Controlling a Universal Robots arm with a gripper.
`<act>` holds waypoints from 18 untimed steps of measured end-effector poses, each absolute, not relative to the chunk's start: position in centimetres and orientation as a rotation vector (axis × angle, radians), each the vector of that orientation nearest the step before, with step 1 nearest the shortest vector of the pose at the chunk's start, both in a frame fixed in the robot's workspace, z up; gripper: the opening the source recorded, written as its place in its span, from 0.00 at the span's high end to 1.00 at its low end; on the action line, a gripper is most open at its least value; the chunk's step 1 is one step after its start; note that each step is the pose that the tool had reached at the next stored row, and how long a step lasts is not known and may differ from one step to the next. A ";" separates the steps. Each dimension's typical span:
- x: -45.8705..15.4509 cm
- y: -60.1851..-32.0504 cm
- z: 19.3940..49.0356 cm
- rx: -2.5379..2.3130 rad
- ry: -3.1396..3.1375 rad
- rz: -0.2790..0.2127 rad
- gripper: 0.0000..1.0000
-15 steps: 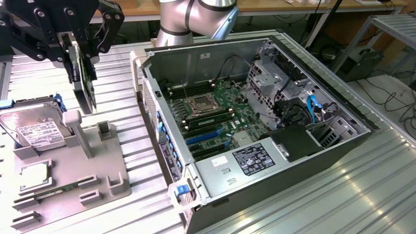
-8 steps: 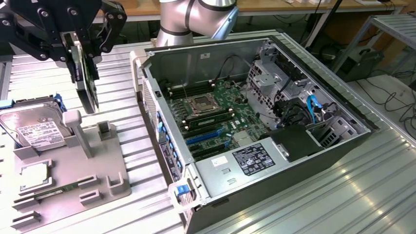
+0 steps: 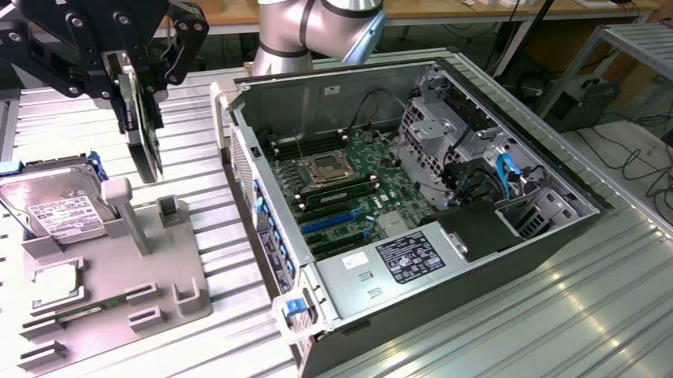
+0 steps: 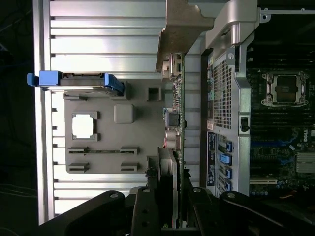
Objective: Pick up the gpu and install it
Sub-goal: 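Pick up the gpu and move the gpu toward the slot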
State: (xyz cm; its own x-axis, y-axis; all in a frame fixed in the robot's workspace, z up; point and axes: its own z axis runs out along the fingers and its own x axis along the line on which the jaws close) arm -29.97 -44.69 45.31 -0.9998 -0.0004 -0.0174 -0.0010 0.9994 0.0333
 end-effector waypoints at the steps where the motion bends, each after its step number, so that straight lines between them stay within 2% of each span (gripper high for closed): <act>1: -29.9 -44.7 45.3 -0.001 3.124 0.052 0.73; 18: -29.3 -44.7 45.3 -0.001 3.124 0.052 0.73</act>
State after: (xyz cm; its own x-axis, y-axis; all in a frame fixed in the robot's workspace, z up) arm -29.29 -44.69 45.31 -0.9998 -0.0006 -0.0175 -0.0011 0.9994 0.0333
